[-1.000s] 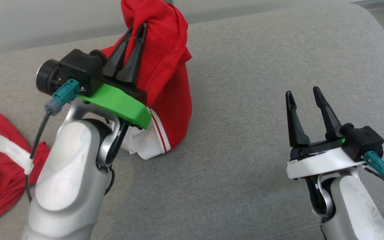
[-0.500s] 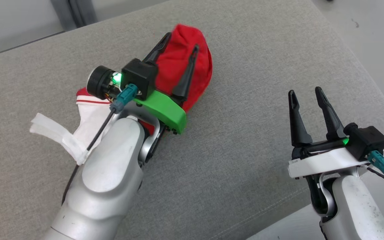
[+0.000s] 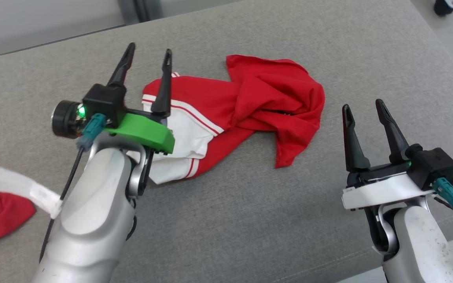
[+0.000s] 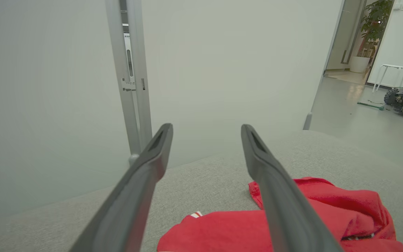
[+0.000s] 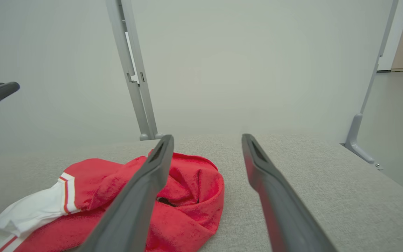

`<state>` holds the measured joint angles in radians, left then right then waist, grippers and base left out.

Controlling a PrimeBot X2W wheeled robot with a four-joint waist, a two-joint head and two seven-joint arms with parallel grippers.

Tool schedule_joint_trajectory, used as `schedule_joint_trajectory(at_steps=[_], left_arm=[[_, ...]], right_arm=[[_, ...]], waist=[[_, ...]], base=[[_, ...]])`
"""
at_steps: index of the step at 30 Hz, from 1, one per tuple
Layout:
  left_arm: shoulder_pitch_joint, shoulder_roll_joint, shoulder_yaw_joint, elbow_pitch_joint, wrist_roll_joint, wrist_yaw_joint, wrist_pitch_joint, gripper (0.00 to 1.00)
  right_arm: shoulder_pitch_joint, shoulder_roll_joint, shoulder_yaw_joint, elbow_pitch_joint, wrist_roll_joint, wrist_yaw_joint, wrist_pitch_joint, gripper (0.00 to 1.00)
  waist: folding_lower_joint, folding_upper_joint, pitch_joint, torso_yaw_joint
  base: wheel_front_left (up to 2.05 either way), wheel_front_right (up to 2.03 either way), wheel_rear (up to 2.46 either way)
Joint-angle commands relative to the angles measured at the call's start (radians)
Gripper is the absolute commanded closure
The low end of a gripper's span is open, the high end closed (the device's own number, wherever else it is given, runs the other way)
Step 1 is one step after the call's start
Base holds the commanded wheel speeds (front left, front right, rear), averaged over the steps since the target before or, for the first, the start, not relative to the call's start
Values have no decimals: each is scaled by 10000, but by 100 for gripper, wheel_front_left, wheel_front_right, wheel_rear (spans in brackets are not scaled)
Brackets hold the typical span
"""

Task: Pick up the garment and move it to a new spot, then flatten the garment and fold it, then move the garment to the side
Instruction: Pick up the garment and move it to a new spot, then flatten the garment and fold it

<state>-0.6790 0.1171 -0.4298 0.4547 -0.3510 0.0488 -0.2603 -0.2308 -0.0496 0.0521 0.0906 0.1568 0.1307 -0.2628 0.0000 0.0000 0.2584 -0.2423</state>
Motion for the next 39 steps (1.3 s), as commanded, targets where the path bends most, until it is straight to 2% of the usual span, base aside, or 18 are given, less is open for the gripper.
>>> schedule_joint_trajectory(at_steps=[1,5,10,14,19,26,32,37,39], left_arm=[[364,111,243,-294,-8,70,-50,0],[1550,461,982,-1277,242,-25,-48,0],[3250,488,1857,-2499,485,-570,-42,0],[4368,202,2389,-3129,851,-968,-41,0],[5651,-418,2890,-3717,1357,-1052,-42,0],[5920,-651,3061,-3823,1460,-1209,-43,0],[5376,-662,3112,-3666,1316,-1353,-43,0],[5166,-658,2822,-3619,1049,-1255,-44,0],[5140,-659,2613,-3649,1053,-1206,-44,0]], right_arm=[[98,-15,-4,-70,-196,1,-31,0],[227,-17,52,-99,-484,1,-31,0],[331,-28,495,-181,-604,1,-31,0],[534,-23,649,-156,-689,1,-31,0],[840,-20,613,-88,-611,1,-31,0],[908,-20,745,92,-938,1,-31,0],[334,-533,1932,681,-1448,1,-31,0],[-240,-1160,3123,1775,-1729,-1,-31,0],[-454,-1210,3363,2212,-1777,1,-31,0]], waist=[[0,0,-658,1254],[0,0,-913,1884],[0,0,-1167,2407],[0,0,-1354,2680],[0,0,-1495,2856],[0,0,-1276,3044],[0,0,-830,3262],[0,0,-523,3660],[0,0,-416,3837]], base=[[0,0,0],[0,0,0],[0,0,0],[0,0,0],[0,0,0],[0,0,0],[0,0,0],[0,0,0],[0,0,0]])
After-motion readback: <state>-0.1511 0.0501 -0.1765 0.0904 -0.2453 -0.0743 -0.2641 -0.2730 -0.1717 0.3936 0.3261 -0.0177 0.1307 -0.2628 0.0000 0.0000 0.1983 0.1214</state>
